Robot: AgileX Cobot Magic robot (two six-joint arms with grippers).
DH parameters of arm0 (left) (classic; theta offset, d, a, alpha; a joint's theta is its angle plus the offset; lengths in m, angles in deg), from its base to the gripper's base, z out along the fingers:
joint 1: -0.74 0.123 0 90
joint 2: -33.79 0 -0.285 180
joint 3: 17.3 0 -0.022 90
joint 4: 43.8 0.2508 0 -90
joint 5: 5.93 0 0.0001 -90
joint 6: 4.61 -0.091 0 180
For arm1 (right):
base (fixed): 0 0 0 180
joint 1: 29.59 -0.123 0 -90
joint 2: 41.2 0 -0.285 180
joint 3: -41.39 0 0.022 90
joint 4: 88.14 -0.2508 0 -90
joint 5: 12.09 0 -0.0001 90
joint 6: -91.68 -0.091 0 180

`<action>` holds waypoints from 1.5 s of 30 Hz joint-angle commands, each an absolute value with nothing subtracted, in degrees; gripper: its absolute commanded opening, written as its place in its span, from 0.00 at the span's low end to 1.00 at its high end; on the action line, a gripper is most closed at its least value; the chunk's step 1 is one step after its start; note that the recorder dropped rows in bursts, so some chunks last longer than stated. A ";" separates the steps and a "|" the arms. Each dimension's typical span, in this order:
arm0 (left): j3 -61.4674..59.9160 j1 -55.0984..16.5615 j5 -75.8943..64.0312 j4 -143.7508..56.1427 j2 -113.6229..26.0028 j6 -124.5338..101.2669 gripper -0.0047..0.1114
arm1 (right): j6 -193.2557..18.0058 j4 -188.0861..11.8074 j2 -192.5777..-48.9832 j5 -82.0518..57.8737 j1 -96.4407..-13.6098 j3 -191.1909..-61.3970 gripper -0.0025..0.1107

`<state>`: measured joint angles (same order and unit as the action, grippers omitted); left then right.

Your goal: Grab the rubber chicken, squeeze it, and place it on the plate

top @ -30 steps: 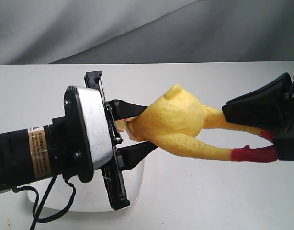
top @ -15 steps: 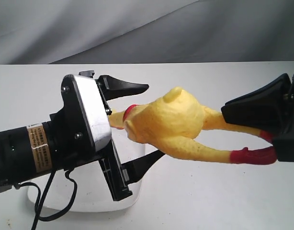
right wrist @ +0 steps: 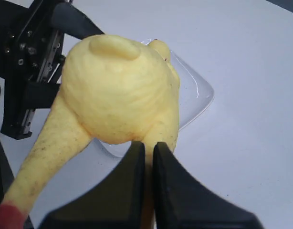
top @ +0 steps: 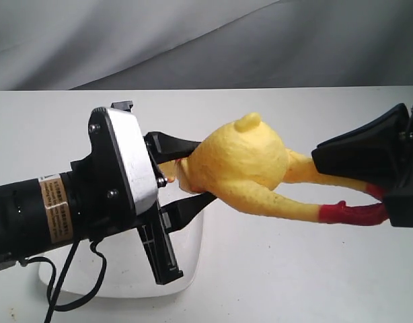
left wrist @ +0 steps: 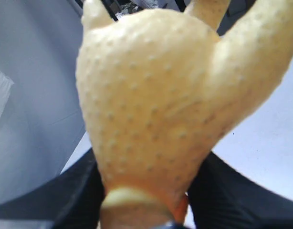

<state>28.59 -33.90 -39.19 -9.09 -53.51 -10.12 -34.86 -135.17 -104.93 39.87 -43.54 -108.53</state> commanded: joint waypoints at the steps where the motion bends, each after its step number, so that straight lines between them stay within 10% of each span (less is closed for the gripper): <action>1: 28.26 -34.19 -39.96 -2.63 -53.40 -9.13 0.07 | -34.48 -136.78 -104.58 39.45 -43.79 -108.55 0.02; 11: 28.26 -34.19 -39.96 -1.13 -53.40 -9.13 0.09 | -34.48 -136.78 -104.58 39.57 -43.79 -108.55 0.02; 17: 28.26 -34.19 -39.96 -2.69 -53.40 -7.54 0.66 | -34.48 -136.78 -104.58 39.57 -43.79 -108.55 0.02; 21: 28.26 -34.19 -38.31 -7.67 -53.40 -7.06 0.77 | -34.48 -136.78 -104.58 39.57 -43.79 -108.55 0.02; 32: 28.26 -34.19 -36.98 -8.34 -53.40 -7.06 0.63 | -34.48 -136.78 -104.58 39.57 -43.79 -108.55 0.02; 39: 28.26 -34.19 -36.98 -8.34 -53.40 -7.06 0.09 | -34.59 -136.78 -104.58 39.57 -43.79 -108.55 0.02; 45: 28.26 -34.19 -36.86 -8.20 -53.40 -6.96 0.05 | -34.59 -136.78 -104.58 39.57 -43.79 -108.55 0.02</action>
